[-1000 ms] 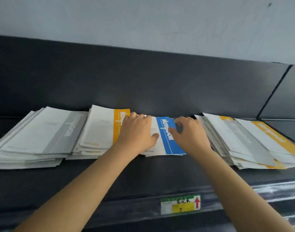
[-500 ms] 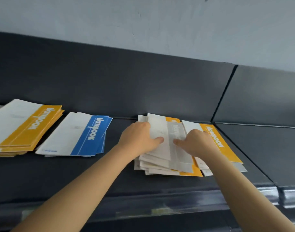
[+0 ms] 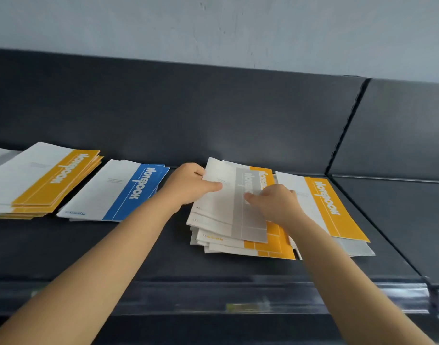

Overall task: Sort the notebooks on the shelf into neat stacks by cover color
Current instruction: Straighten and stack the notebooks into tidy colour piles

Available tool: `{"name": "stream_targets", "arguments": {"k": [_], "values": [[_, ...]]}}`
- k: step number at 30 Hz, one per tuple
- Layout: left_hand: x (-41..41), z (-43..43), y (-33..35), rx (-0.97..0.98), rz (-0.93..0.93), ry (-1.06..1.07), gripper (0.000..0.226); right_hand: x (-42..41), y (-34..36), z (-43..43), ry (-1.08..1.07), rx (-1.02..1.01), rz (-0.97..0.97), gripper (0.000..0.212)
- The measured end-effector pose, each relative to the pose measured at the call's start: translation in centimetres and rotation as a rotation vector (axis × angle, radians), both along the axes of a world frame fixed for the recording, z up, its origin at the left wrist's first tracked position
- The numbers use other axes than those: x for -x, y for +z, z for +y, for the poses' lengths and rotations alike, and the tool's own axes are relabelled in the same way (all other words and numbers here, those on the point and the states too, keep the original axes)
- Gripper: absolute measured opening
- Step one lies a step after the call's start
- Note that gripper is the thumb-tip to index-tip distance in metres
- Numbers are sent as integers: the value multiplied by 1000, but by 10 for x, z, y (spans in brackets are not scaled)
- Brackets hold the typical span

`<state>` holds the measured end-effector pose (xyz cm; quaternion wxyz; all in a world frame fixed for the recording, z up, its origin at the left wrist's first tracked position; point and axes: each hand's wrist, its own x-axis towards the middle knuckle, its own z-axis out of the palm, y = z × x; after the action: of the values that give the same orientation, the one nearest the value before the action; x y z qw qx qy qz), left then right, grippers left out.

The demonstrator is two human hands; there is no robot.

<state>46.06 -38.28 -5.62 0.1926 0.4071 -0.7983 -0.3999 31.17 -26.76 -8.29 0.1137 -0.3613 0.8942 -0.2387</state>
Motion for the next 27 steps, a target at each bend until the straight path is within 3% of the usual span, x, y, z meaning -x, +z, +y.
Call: {"name": "stream_targets", "arguments": {"k": [3, 7, 10, 14, 18, 22, 27], "values": [[-1, -1, -4, 59, 15, -24, 58, -6, 2, -3, 9, 33, -69, 50], [-5, -7, -8, 2, 133, -20, 52, -14, 1, -4, -39, 147, -145, 45], [-8, -13, -8, -141, 242, 1, 49, -22, 7, -1, -84, 327, -361, 28], [-12, -16, -9, -254, 319, 57, 46, -29, 18, 2, -111, 509, -578, 24], [-16, -8, -4, -562, 417, 36, 12, -31, 22, -3, -143, 505, -637, 22], [-20, -8, 0, -651, 425, -34, 20, -31, 25, -12, -139, 473, -642, 36], [-41, -17, 4, -633, 543, -28, 27, -42, 22, -18, 14, 599, -805, 28]]}}
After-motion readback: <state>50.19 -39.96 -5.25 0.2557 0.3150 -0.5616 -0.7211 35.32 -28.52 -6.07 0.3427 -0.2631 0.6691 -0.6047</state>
